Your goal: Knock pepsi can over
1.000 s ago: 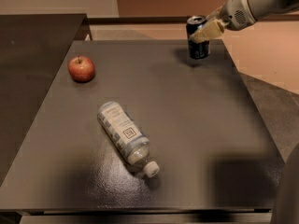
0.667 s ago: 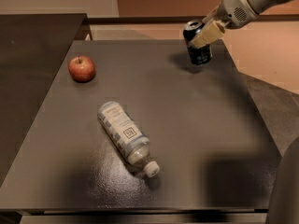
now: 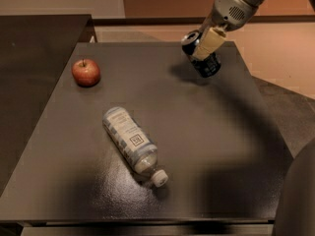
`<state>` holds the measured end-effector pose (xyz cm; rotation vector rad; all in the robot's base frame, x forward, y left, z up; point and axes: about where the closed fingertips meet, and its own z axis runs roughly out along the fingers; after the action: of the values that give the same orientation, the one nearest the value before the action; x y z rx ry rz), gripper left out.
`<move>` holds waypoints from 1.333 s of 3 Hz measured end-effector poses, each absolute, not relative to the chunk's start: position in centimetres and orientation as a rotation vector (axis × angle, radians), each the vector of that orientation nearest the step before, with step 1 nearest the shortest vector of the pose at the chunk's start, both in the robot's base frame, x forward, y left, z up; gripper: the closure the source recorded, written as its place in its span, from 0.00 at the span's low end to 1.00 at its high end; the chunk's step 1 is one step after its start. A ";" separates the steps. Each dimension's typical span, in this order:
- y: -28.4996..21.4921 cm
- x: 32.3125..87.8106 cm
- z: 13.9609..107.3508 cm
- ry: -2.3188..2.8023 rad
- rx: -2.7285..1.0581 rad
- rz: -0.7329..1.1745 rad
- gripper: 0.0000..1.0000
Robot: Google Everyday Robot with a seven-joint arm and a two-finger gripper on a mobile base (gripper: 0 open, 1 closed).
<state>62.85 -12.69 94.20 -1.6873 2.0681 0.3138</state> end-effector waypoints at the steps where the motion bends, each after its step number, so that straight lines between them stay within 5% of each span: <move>1: -11.8 62.3 93.2 2.113 -1.763 0.273 1.00; 2: -11.4 62.1 92.4 2.140 -1.813 0.219 1.00; 4: -10.6 61.7 90.5 2.171 -1.905 0.130 0.59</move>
Offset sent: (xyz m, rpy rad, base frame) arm -0.0218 0.0120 -0.0253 -0.2403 0.0810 0.0532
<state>61.67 -10.59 90.47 -1.9047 2.1707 0.1300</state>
